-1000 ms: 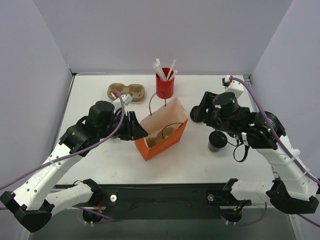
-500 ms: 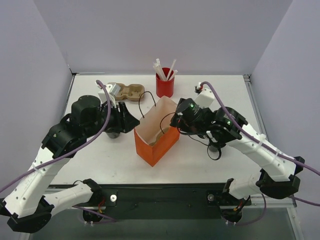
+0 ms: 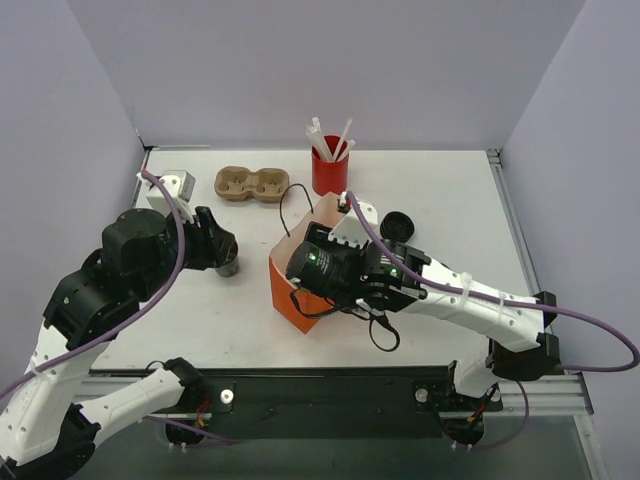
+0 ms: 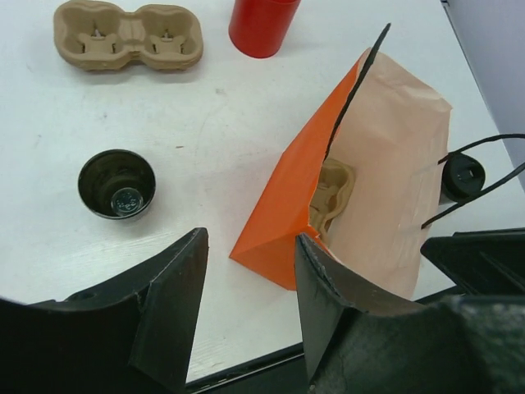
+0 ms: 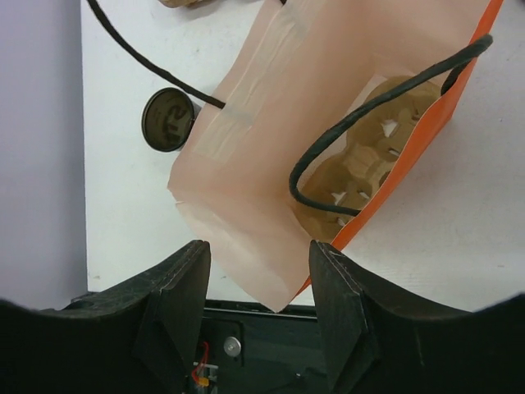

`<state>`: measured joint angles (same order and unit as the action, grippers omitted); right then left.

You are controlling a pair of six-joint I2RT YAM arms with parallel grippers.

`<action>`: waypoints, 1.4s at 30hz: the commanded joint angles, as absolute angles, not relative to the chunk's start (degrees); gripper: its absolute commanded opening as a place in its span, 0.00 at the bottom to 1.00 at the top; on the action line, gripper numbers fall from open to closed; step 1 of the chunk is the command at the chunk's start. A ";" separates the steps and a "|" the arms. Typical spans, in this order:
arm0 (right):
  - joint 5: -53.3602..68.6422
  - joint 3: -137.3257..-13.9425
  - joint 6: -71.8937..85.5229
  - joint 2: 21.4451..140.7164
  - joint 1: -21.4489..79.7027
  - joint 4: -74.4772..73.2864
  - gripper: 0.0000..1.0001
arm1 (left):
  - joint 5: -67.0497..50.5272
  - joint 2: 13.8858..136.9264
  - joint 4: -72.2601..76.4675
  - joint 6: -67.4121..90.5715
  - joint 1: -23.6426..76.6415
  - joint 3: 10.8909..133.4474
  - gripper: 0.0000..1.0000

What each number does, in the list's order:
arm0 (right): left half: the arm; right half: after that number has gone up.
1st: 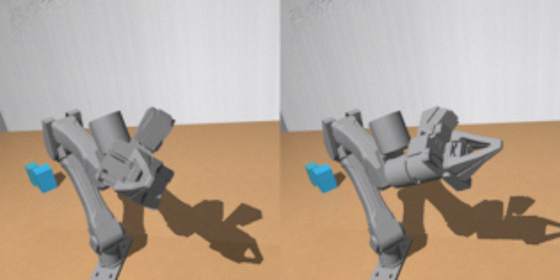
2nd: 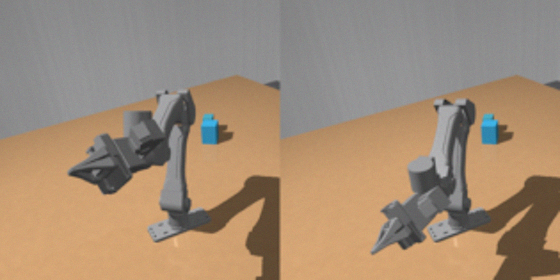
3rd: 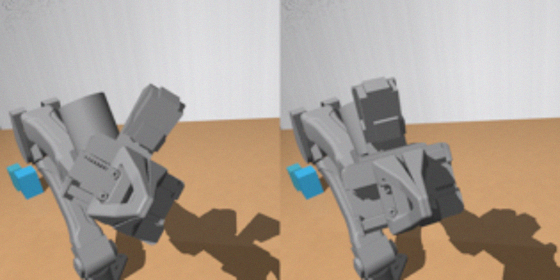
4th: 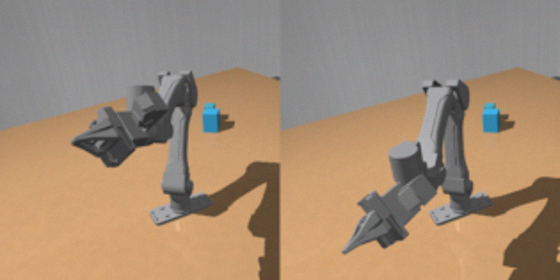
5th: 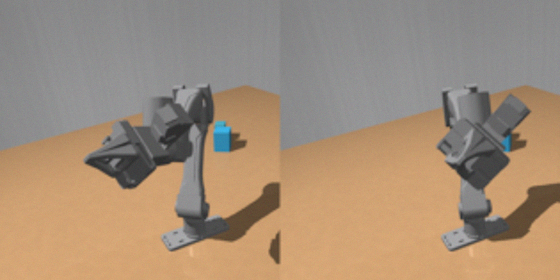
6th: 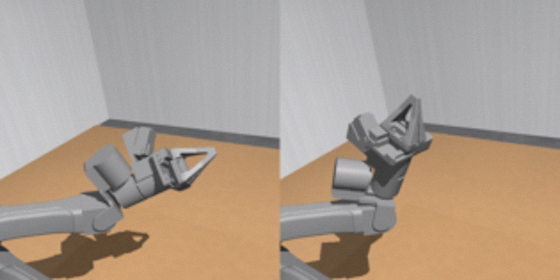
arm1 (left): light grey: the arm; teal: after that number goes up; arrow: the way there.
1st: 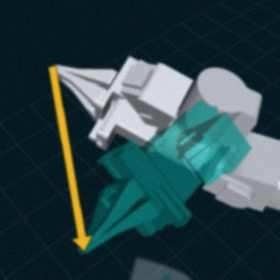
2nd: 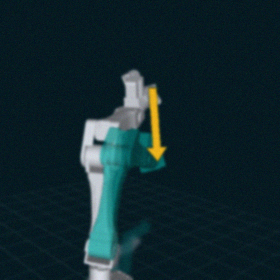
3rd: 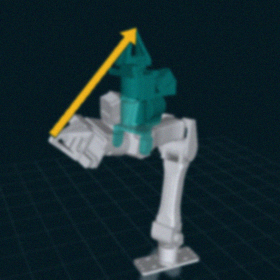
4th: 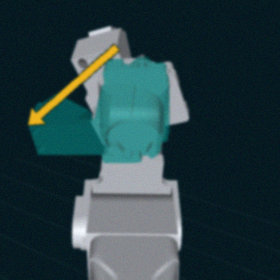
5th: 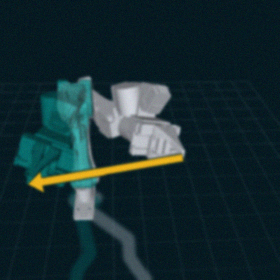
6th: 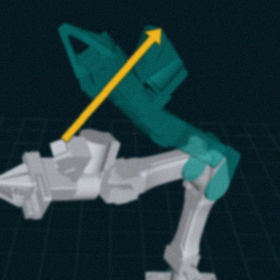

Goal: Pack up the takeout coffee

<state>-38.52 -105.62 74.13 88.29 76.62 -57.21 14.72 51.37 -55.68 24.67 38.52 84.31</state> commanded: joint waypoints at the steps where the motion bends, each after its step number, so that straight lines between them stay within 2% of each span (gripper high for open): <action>1: -43.33 -108.54 82.78 90.88 77.08 -65.38 0.51 | 18.28 49.83 -57.83 22.24 38.58 84.81 0.56; 15: -42.10 -113.65 89.21 95.19 76.82 -77.34 0.53 | 17.93 49.04 -58.80 21.71 39.81 84.99 0.57; 22: -40.25 -110.13 87.55 95.45 74.88 -74.54 0.53 | 19.25 50.01 -59.24 20.13 41.40 86.57 0.57; 26: -39.20 -109.08 85.26 96.50 73.92 -72.25 0.49 | 19.60 50.18 -59.94 19.78 41.40 86.66 0.57; 29: -39.64 -107.50 83.24 96.50 73.22 -71.72 0.48 | 20.04 50.45 -59.77 19.07 41.40 86.83 0.57; 35: -37.53 -104.51 78.76 95.28 71.46 -70.58 0.38 | 22.23 52.56 -59.85 17.23 41.31 88.94 0.57; 39: -37.09 -105.98 70.60 94.40 70.49 -70.23 0.04 | 22.06 53.52 -61.35 18.28 41.31 90.44 0.57; 42: -32.54 -106.52 51.95 93.43 68.30 -65.22 0.00 | 22.50 54.31 -61.44 18.19 41.31 92.10 0.57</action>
